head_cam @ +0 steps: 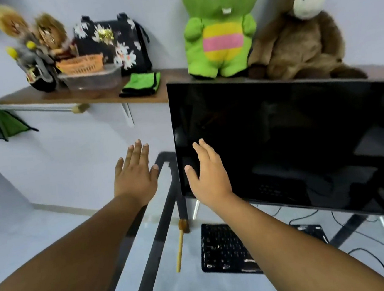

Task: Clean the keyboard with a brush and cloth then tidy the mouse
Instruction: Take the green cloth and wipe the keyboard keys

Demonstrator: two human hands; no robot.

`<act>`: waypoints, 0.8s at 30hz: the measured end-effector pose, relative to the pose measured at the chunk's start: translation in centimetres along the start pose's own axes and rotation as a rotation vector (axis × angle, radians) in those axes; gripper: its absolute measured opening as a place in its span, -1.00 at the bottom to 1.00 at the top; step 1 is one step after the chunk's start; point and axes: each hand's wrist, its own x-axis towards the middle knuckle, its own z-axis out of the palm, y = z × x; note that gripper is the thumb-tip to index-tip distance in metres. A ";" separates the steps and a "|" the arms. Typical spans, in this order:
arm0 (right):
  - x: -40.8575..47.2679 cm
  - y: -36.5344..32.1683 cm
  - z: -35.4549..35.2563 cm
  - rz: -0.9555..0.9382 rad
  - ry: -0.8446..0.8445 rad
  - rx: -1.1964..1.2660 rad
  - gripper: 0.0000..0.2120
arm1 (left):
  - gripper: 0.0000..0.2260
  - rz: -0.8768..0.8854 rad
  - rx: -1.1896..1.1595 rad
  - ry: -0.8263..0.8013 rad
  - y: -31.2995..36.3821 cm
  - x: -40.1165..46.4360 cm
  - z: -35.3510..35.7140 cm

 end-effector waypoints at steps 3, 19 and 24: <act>2.0 -1.8 -2.1 -0.065 0.049 0.001 -0.44 | -0.45 -0.001 -0.022 0.086 0.7 1.8 -2.8; 21.3 -15.2 -3.7 -0.211 0.215 -0.032 -0.51 | -0.48 0.078 -0.065 0.374 -5.6 16.2 -12.0; 26.4 -16.0 0.1 -0.019 0.022 -0.156 -0.46 | -0.44 0.086 -0.051 0.352 -8.9 19.7 -10.8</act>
